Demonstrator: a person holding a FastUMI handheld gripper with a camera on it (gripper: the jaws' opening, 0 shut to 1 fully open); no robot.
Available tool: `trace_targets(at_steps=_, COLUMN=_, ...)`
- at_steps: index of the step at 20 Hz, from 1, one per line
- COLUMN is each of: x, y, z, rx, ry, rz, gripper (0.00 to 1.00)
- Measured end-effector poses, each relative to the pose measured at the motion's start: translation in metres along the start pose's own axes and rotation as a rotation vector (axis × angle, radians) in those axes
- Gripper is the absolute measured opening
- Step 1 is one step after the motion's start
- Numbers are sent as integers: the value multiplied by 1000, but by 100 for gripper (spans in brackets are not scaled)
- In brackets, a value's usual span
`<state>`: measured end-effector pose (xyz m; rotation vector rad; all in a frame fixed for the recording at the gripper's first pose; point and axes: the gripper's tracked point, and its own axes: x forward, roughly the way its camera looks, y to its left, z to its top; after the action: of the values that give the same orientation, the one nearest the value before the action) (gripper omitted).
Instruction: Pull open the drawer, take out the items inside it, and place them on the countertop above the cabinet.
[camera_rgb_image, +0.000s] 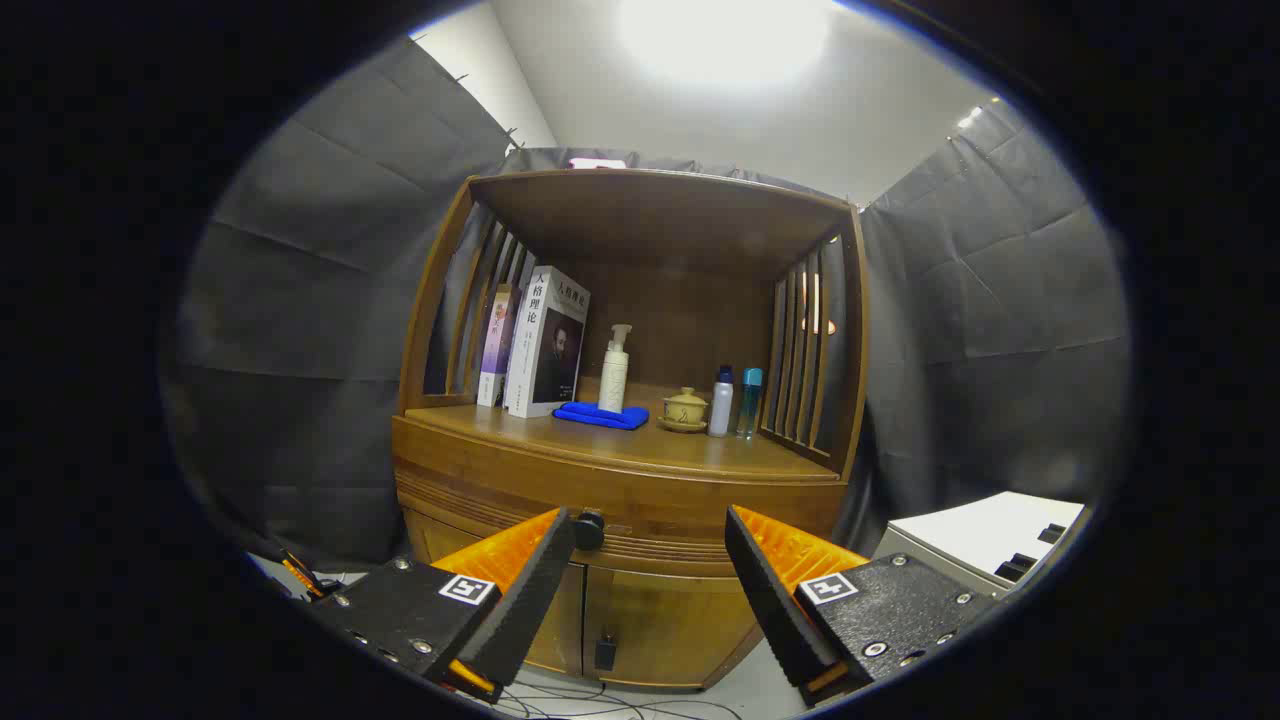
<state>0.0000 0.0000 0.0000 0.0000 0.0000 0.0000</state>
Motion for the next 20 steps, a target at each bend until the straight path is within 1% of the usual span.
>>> trace_targets(at_steps=6, x=-1, y=-3, z=0, rx=14, ry=-5, rz=-4, gripper=95)
trace_targets(at_steps=14, x=1, y=1, z=-4, rx=25, ry=10, rz=15, gripper=95)
trace_targets(at_steps=20, x=2, y=0, z=3, rx=81, ry=-16, rz=19, gripper=95)
